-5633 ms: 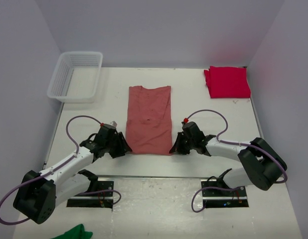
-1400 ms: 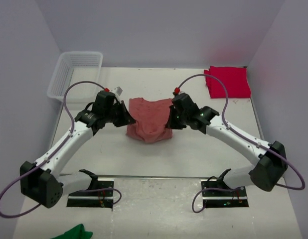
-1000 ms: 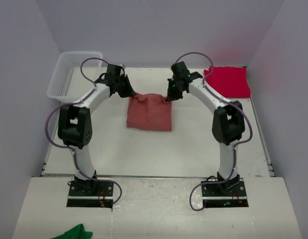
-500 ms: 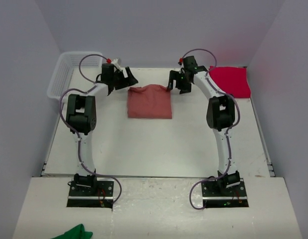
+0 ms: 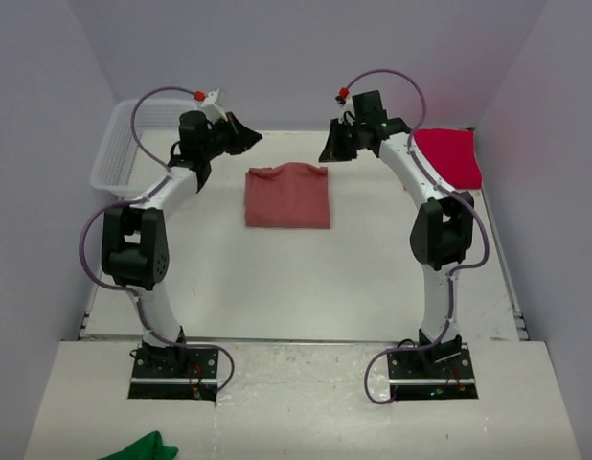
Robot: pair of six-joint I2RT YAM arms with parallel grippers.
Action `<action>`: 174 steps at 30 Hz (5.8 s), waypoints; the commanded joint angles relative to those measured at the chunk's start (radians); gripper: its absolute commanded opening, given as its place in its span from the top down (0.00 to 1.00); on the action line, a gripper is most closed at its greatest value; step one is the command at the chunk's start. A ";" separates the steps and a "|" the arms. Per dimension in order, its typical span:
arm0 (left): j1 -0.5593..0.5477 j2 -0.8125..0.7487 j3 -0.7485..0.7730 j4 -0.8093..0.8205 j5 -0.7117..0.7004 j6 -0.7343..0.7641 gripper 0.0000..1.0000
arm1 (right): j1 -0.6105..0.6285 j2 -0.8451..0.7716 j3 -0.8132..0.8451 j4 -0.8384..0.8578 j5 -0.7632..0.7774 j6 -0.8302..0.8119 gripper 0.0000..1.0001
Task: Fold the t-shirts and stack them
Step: Fold the long partially folded tshirt into a neat square, then smooth out wrinkles on the folded tshirt
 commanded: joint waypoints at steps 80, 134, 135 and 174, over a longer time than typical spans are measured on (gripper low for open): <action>-0.496 -0.686 -0.665 -0.719 -0.750 -0.156 1.00 | 0.442 -0.925 -1.140 0.081 0.426 0.215 1.00; -0.585 -0.451 -0.851 -0.405 -0.207 -0.207 1.00 | 0.275 -0.052 -0.519 0.050 0.161 0.103 1.00; -0.591 -0.461 -0.861 -0.403 -0.212 -0.211 1.00 | 0.267 -0.043 -0.499 0.043 0.165 0.104 1.00; -0.422 -0.383 -0.693 -0.139 -0.029 -0.066 1.00 | 0.241 -0.498 -1.200 0.578 -0.427 0.235 1.00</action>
